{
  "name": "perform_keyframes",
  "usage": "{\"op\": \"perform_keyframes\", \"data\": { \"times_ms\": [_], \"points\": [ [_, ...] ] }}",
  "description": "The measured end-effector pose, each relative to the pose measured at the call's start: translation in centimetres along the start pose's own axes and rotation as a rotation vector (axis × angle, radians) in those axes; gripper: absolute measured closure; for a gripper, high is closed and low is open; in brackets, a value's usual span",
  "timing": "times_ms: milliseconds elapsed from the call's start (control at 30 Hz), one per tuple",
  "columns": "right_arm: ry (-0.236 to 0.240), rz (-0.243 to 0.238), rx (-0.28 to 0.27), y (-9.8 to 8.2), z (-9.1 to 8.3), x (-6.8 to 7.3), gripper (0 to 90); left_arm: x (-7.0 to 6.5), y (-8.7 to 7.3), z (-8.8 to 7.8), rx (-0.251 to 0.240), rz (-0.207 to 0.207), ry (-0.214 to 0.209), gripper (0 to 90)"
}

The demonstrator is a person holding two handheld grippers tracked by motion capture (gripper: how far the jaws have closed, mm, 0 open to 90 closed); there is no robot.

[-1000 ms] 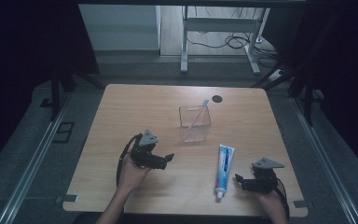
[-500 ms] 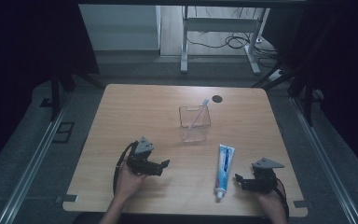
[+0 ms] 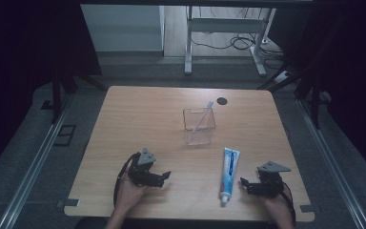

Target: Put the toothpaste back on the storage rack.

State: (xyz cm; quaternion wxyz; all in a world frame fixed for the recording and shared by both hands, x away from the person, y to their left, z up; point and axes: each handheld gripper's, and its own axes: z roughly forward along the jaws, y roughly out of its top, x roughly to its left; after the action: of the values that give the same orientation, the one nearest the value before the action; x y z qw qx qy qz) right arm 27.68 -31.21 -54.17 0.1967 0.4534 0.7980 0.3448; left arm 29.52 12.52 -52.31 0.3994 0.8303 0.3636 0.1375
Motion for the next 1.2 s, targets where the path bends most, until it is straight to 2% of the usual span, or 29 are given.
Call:
{"op": "perform_keyframes", "data": {
  "times_ms": [200,267,333,533,700,833,900,933,1167,1200],
  "points": [
    [0.005,0.002,-0.008,0.0,-0.1,0.0,18.5,0.0,-0.5,0.2,0.017,-0.004,-0.002,4.7],
    [0.021,0.004,-0.012,0.0,-0.2,0.0,23.7,0.0,-0.7,0.2,0.019,-0.007,-0.002,4.7],
    [0.031,0.004,-0.011,0.0,-0.3,0.0,24.6,0.0,-0.9,0.3,0.023,-0.010,-0.002,4.7],
    [0.075,0.017,0.013,0.4,-0.5,0.2,30.2,0.1,-1.3,0.6,0.050,-0.010,0.008,4.7],
    [0.112,0.048,0.031,1.1,-1.1,0.3,35.1,0.2,-1.5,0.6,0.064,-0.009,0.011,4.7],
    [0.122,0.048,0.048,1.3,-1.3,0.4,38.1,0.3,-1.7,0.8,0.081,-0.010,0.015,4.7],
    [0.133,0.051,0.049,1.4,-1.4,0.4,41.4,0.3,-1.8,0.9,0.088,-0.012,0.012,4.7],
    [0.140,0.046,0.054,1.6,-1.5,0.4,46.0,0.3,-1.8,1.0,0.093,-0.014,0.011,4.7],
    [0.154,0.023,0.053,2.2,-2.0,0.6,56.7,0.5,-1.8,1.1,0.111,-0.019,0.005,4.7],
    [0.157,0.012,0.056,2.4,-2.2,0.7,61.7,0.5,-1.8,1.1,0.110,-0.021,0.005,4.7]
  ]
}}
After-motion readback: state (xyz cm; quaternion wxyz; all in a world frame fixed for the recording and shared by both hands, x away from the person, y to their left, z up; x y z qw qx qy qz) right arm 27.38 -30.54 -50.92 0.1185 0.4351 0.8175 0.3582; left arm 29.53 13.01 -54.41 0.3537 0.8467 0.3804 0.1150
